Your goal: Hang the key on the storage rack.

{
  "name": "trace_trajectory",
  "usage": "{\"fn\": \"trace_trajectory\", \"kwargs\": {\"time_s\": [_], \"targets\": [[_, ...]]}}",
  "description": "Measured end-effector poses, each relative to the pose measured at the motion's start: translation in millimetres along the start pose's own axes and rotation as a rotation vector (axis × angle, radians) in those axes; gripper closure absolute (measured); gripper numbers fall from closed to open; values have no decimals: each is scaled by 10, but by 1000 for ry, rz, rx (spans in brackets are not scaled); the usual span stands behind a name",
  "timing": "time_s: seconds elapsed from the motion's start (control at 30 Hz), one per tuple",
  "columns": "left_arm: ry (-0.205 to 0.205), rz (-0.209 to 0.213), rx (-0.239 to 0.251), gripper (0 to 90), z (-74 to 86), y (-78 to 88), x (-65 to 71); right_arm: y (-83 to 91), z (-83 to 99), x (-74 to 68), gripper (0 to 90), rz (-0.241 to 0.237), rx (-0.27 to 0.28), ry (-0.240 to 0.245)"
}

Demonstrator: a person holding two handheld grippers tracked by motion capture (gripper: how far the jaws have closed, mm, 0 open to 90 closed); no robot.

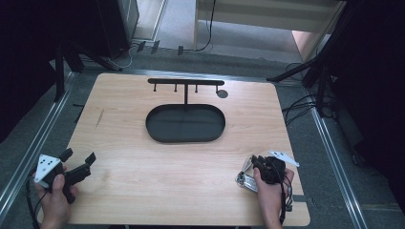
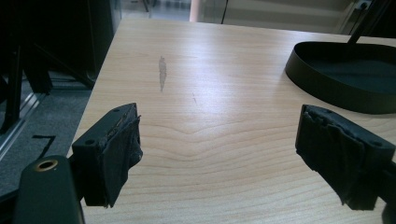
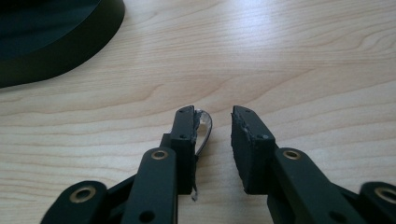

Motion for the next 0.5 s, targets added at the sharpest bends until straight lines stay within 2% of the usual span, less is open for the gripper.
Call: {"fn": "trace_trajectory", "kwargs": {"time_s": [0.1,0.23,0.5], "targets": [[0,0,-1,142,0,-1,1,-3,5,-36,691,-16,-15,-3],[0,1,0,142,0,-1,1,-29,22,-45,714,-3,-42,0],[0,1,-1,142,1,-1,1,-27,-9,-33,837,-11,-103,-4]]}}
Point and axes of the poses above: each handheld gripper's, and its own axes: y roughly backward along the jaws, z roughly out of its underside, x roughly to its right, the point moved 5 cm from there along -y, roughly forward along the jaws, and after that the axes turned 11 degrees about -z, right-handed, at the moved point
